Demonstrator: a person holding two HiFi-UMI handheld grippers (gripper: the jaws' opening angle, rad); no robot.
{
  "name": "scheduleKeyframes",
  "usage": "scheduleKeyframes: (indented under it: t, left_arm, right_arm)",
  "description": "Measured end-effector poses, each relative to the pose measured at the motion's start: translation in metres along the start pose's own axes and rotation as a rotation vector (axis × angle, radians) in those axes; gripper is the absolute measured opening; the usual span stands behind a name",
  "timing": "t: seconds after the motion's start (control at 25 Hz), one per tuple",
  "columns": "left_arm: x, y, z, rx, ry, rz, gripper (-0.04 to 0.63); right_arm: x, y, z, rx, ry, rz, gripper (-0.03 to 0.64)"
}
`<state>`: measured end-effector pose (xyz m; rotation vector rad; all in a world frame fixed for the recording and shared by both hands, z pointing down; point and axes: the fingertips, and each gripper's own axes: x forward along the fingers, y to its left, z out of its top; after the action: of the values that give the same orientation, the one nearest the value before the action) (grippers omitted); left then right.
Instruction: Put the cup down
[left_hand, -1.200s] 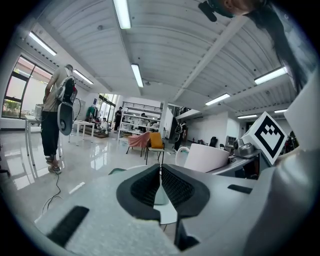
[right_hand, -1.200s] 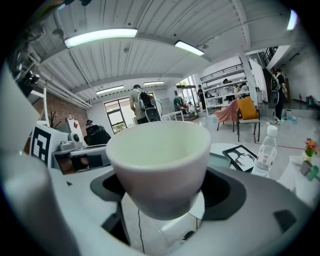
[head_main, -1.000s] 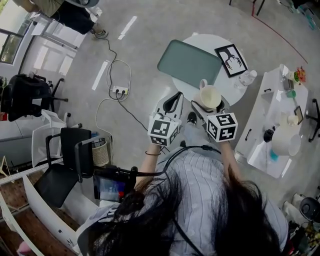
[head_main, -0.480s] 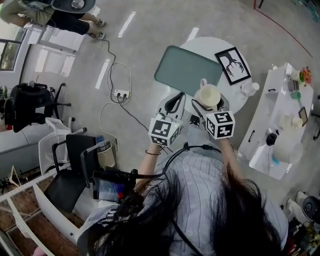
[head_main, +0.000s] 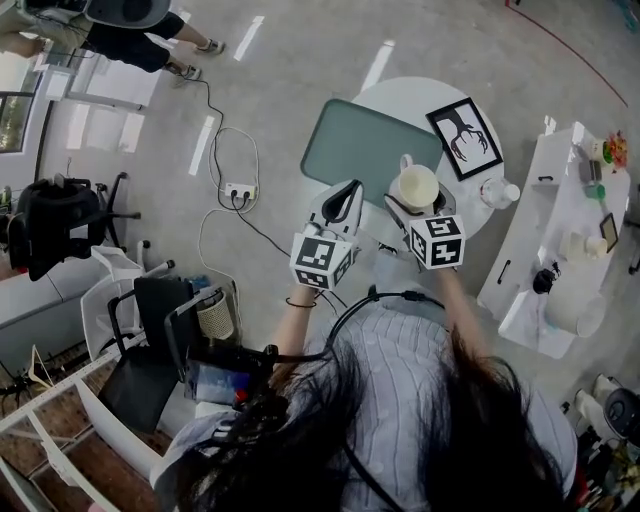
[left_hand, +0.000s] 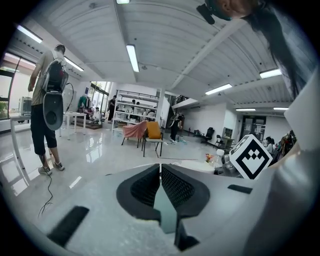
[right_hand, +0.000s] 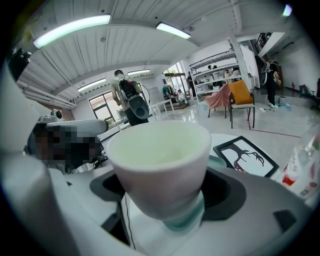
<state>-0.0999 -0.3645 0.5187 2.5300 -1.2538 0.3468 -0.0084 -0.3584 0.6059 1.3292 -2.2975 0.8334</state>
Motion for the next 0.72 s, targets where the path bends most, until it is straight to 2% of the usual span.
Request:
scheduleKeyframes:
  t: [0.72]
  left_arm:
    - [0.042, 0.016, -0.016, -0.041, 0.046, -0.002, 0.018]
  right_arm:
    - [0.083, -0.057, -0.024, -0.017, 0.149, -0.060, 0.416]
